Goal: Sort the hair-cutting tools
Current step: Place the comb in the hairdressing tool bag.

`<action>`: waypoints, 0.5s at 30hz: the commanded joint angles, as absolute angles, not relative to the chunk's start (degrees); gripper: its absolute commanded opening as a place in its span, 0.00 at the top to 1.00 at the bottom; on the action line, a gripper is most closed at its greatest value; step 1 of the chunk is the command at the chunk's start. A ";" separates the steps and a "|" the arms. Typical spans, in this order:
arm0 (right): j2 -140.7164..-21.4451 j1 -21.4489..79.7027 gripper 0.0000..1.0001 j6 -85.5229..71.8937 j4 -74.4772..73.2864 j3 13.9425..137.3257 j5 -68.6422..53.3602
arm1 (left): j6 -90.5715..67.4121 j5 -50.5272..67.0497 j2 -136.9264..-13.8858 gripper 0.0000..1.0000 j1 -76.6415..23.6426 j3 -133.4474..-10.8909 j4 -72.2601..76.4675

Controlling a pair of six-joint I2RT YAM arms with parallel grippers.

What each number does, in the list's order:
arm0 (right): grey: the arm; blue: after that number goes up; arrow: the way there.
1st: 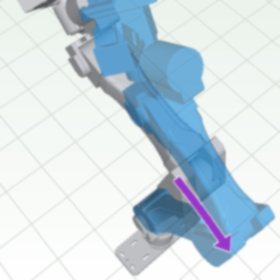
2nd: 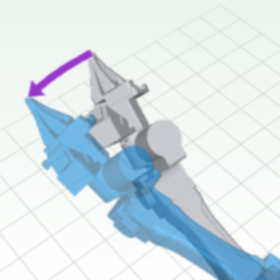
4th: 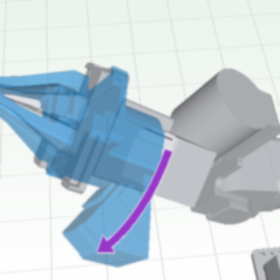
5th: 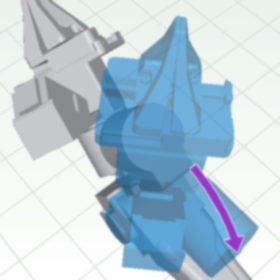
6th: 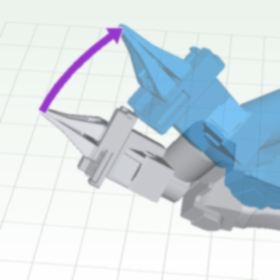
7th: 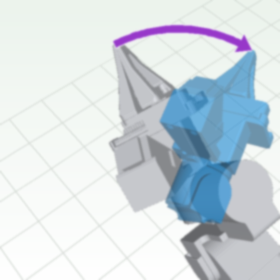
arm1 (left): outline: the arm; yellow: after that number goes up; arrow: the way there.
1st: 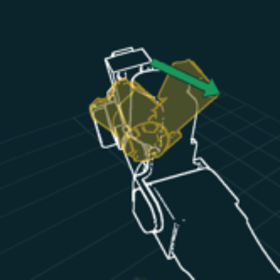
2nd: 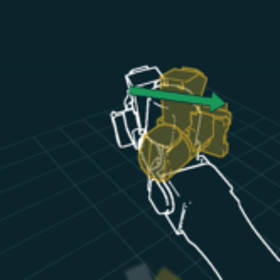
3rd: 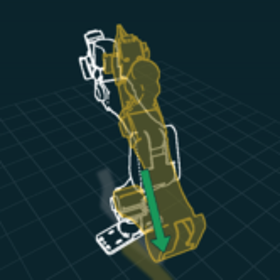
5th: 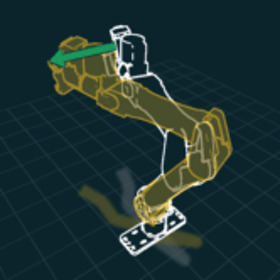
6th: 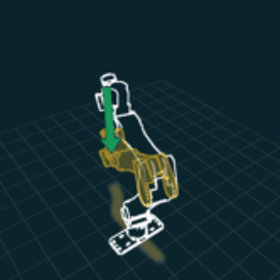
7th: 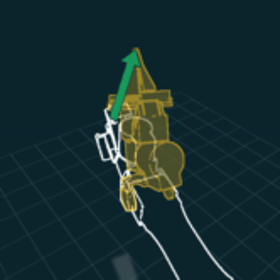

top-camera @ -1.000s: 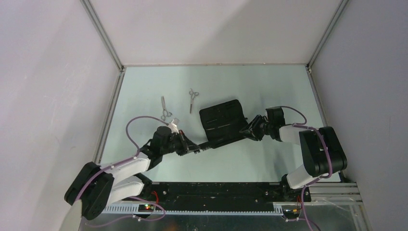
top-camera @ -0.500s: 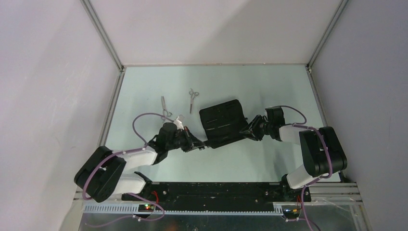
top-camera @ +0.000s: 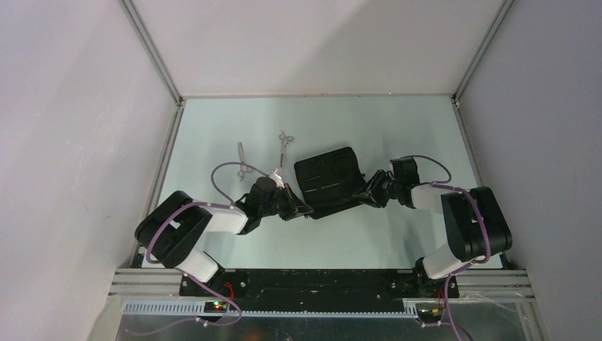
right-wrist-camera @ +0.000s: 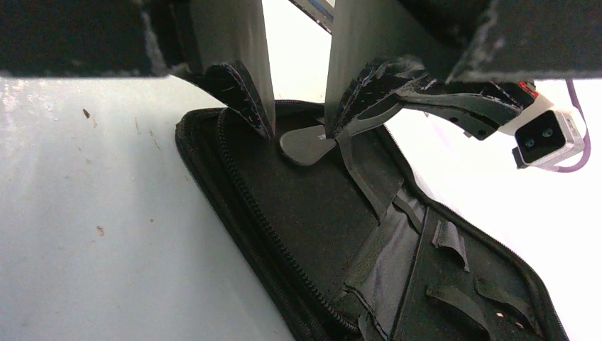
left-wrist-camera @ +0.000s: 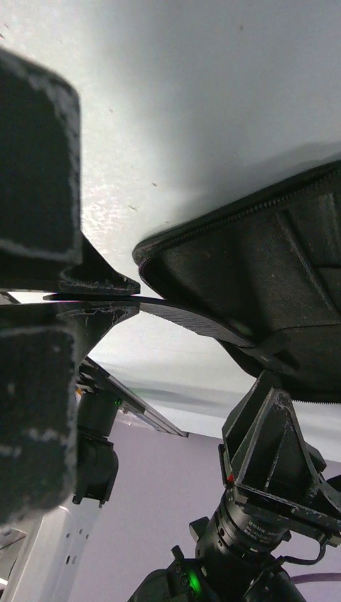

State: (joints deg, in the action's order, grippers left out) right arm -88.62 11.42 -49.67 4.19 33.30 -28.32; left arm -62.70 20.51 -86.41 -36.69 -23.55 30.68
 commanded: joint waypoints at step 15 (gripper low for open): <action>-90.98 12.43 0.63 -46.76 0.29 33.38 -25.68 | -53.10 7.06 -88.73 1.00 -40.16 -31.08 23.80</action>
